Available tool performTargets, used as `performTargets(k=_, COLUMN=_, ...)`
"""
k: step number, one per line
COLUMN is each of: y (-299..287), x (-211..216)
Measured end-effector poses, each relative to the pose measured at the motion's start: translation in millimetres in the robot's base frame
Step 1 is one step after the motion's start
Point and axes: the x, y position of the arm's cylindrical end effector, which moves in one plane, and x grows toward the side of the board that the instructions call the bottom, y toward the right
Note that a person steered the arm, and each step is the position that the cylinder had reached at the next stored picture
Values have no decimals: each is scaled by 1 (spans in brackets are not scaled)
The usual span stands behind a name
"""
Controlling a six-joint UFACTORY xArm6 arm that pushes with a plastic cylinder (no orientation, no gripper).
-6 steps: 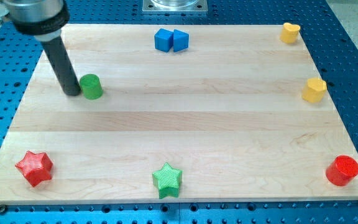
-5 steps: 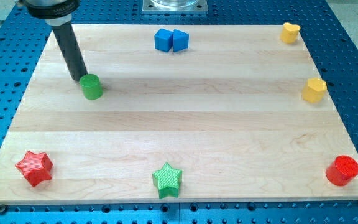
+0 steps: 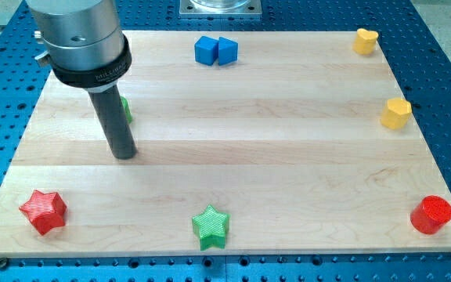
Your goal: Place the green circle vertically to the green star
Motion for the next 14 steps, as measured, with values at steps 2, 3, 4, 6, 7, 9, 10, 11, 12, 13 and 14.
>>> performTargets(k=2, y=-45, x=-56)
performTargets(k=3, y=-45, x=-79)
performTargets(k=4, y=-45, x=-86)
performTargets(k=6, y=-38, x=-123)
performTargets(k=7, y=-7, x=-109)
performTargets(k=9, y=34, x=-67)
performTargets(k=10, y=26, x=-49)
performTargets(k=11, y=5, x=-68)
performTargets(k=12, y=-19, x=-69)
performTargets(k=13, y=-14, x=-11)
performTargets(k=14, y=-12, x=45)
